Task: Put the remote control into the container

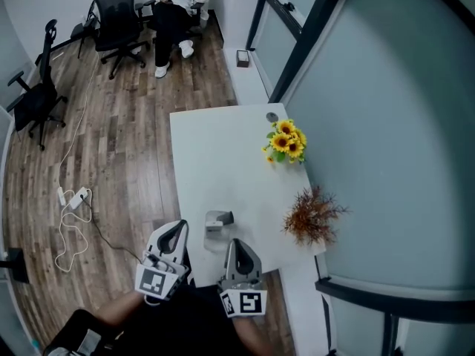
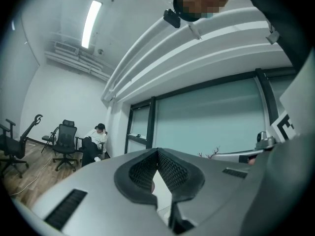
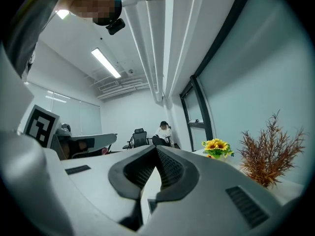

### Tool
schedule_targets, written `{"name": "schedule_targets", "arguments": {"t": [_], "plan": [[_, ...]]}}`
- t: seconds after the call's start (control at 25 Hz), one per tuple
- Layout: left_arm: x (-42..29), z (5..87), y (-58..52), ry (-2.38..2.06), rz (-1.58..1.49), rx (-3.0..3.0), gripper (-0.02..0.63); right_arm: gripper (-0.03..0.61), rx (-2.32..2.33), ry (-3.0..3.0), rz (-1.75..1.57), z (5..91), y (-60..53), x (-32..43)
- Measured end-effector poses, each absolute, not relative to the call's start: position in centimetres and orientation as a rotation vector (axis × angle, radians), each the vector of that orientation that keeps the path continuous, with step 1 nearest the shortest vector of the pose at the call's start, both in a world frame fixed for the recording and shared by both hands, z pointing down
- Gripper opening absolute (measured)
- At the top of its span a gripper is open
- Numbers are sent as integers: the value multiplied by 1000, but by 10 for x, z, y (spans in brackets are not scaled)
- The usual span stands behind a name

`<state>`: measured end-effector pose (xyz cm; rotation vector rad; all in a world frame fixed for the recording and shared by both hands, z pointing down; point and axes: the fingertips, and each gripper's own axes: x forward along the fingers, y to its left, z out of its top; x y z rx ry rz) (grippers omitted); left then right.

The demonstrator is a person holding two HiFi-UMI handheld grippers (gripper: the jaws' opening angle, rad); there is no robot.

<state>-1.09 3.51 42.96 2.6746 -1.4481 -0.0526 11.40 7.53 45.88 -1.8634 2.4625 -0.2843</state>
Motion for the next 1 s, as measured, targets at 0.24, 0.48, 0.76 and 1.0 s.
{"name": "schedule_targets", "arguments": {"t": [0.24,0.48,0.76,1.0], "plan": [[-6,432,43,-1432,-36,2656,8,5,-1912,2465,-260,467,83,123],[-4,433,44,-1434,-43,2667,8,3,-1934,2444,-248,465,82,127],[-3,437,48,-1417,-36,2651,8,3,-1937,2444,-244,463,82,129],[-5,434,53,-1428,-37,2666,8,3,-1929,2471,-265,470,83,125]]}}
